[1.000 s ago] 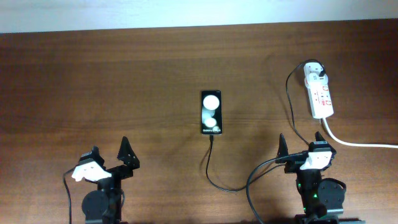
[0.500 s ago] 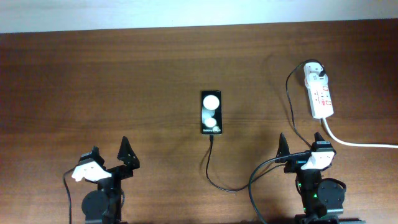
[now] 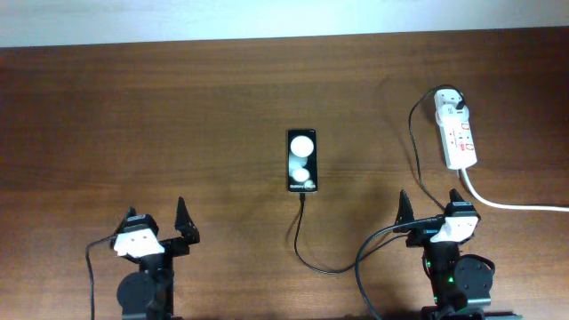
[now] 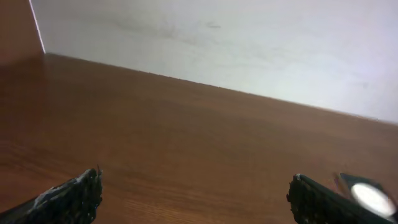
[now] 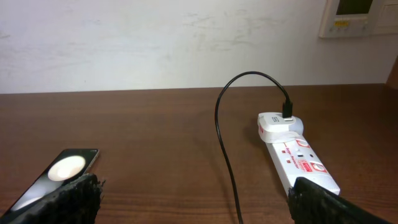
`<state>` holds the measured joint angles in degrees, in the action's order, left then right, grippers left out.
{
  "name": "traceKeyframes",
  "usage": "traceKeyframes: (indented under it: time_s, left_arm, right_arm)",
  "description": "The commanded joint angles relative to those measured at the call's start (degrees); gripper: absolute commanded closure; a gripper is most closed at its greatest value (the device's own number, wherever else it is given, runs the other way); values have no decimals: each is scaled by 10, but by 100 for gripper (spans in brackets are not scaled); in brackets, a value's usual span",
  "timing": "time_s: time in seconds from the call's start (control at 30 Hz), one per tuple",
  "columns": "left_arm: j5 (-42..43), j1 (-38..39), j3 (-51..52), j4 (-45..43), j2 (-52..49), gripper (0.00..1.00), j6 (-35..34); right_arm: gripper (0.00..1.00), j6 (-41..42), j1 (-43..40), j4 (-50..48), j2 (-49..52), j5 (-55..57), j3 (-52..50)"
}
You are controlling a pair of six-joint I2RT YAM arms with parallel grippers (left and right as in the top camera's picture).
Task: Plug charger to phone and switch on socket
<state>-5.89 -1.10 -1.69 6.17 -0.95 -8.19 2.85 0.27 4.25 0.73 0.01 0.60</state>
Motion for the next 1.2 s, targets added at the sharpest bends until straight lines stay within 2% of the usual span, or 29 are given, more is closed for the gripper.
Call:
traceKeyframes:
  time_s: [0.0,0.27,0.33,0.8,1.17]
  left_arm:
    - [1,-3,3,-1,3,1,77]
    - [17,-3,3,-1,3,1,76]
    - [34,-3,3,1,3,1,76]
    - [33,-3,3,1,3,1,76]
    - [33,-3,3,1,3,1,76]
  right_arm:
    - [1,4,4,3,-5,7,-3]
    - [1,4,1,3,-5,7,-3]
    - [1,4,-22,3,-5,7,-3]
    - [1,4,-29,3,-5,7,-3]
    - [1,4,4,3,-5,7,-3]
